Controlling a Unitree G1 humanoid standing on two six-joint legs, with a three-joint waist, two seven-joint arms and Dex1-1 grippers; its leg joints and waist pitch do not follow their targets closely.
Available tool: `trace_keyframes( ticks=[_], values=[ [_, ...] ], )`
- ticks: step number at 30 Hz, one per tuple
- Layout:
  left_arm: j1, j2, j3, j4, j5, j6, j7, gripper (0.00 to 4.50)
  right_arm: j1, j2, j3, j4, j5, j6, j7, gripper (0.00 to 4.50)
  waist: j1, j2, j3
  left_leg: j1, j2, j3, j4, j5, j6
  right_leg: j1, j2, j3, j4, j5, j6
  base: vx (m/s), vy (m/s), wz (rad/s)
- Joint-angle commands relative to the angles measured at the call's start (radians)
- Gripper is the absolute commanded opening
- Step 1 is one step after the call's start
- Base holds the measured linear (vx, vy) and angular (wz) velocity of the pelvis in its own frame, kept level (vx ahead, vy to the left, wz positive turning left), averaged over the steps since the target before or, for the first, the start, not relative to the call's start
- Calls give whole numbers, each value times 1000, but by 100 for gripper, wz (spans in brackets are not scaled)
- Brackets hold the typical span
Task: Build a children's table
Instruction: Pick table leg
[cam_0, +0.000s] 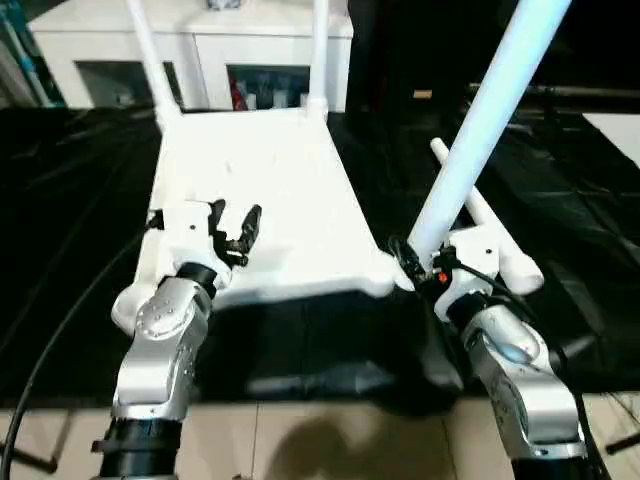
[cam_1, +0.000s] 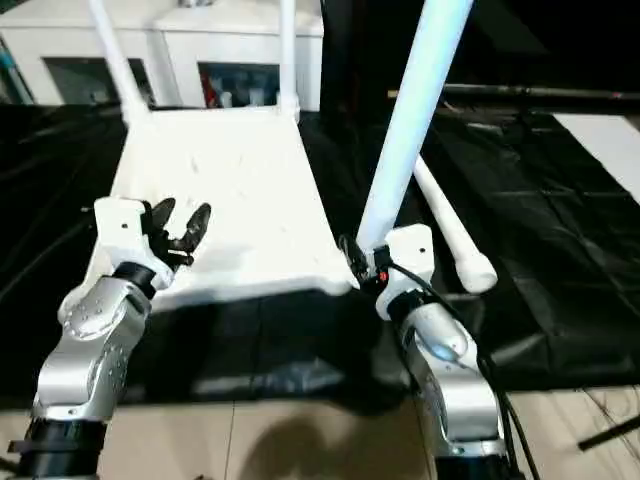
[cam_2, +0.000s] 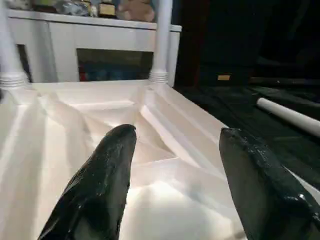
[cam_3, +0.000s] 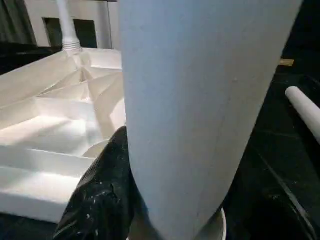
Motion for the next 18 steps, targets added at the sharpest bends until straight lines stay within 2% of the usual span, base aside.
trace_keyframes(
  ticks=[1,2,3,4,5,6,7,8,9,10,11,12,13,14,15,16,17,18],
  values=[
    [8,-1,-26,-24,9,4,1,300,-5,-5,4,-13,-4,-18,0,188,12,0,-92,-18,-5,16,-46,-61,180,71,-27,33,-56,15,-207,119,23,0],
    [11,-2,-31,-28,10,8,-3,300,-5,-1,2,-11,-4,-20,-9,188,10,3,-96,-19,-7,12,-43,-10,199,75,-19,29,-48,46,-197,111,26,3],
    [11,-2,-31,-28,10,9,-3,300,-5,-1,2,-11,-4,-20,-10,188,6,7,-101,-3,-8,2,-38,71,247,65,-2,17,-36,103,-176,141,9,4],
    [12,-3,-32,-31,10,12,-4,300,-5,-3,4,-9,-3,-22,-14,188,-2,13,-106,38,3,-18,-34,151,315,40,15,7,-10,145,-164,141,9,4],
    [13,-3,-33,-32,10,14,-6,300,-2,-6,5,-7,-2,-25,-16,188,-9,15,-104,52,8,-30,-29,195,361,25,22,5,2,157,-157,138,-17,4],
    [13,-3,-33,-31,11,15,-7,300,1,-8,5,-6,-3,-28,-17,188,-14,17,-106,87,25,-52,-18,290,452,-10,18,4,26,164,-134,98,-32,5],
    [13,-7,-31,-29,0,3,-18,300,6,-7,3,-11,-5,-28,-16,188,-24,19,-109,137,58,-91,6,450,526,-87,5,17,62,164,-117,98,-32,5],
    [13,-9,-30,-28,-7,-4,-23,300,8,-6,2,-13,-5,-27,-15,188,-29,16,-111,153,76,-109,15,527,552,-116,-8,27,74,145,-104,60,-45,-6],
    [13,-11,-29,-28,-12,-9,-28,300,9,-6,1,-15,-5,-26,-14,188,-21,-4,-107,113,57,-116,41,712,539,-109,-40,69,72,239,-76,38,-65,-24],
    [10,-5,-32,-20,-3,1,-24,300,8,-8,-1,-18,-3,-23,-12,188,13,-42,-113,-42,-71,-44,84,676,401,25,-14,109,83,689,7,38,-65,-24],
    [9,-3,-34,-17,1,3,-22,300,8,-9,-2,-18,-2,-22,-11,188,34,-21,-108,-78,-87,-31,74,570,329,35,-21,111,93,910,39,-2,-60,-3],
    [0,6,-41,9,19,-9,-18,300,4,-16,-11,-18,4,-19,-7,188,46,-22,-108,-63,-65,-21,53,381,165,12,-10,108,98,1158,58,-30,-56,14],
    [-3,9,-43,18,22,-14,-18,300,2,-18,-13,-17,5,-18,-6,188,50,-22,-107,-46,-62,-17,33,256,49,22,8,96,95,1156,66,-30,-56,14],
    [-9,11,-43,29,22,-17,-17,300,0,-21,-15,-15,7,-19,-4,188,52,-16,-106,-33,-54,-19,27,215,21,14,7,94,87,1108,72,-41,-65,8],
    [-10,11,-43,30,22,-16,-17,300,0,-21,-15,-15,7,-20,-4,188,50,-10,-100,-20,-37,-23,7,139,2,3,-5,91,70,972,77,-60,-52,4],
    [-15,11,-41,35,21,-12,-14,300,-1,-23,-15,-15,9,-20,-4,188,51,-5,-93,-10,-19,-27,-9,62,-28,-2,-5,86,57,789,59,-60,-52,4],
    [-21,11,-35,39,21,-8,-7,300,-2,-23,-15,-14,11,-20,-5,188,53,-2,-91,-6,-11,-30,-15,33,-44,-4,-5,84,53,704,40,-77,-12,-1],
    [-23,10,-33,41,21,-6,-4,300,-2,-23,-14,-14,12,-19,-5,188,54,3,-86,2,2,-35,-24,-31,-64,-12,-5,84,43,546,-9,-102,29,-1]
  ],
)
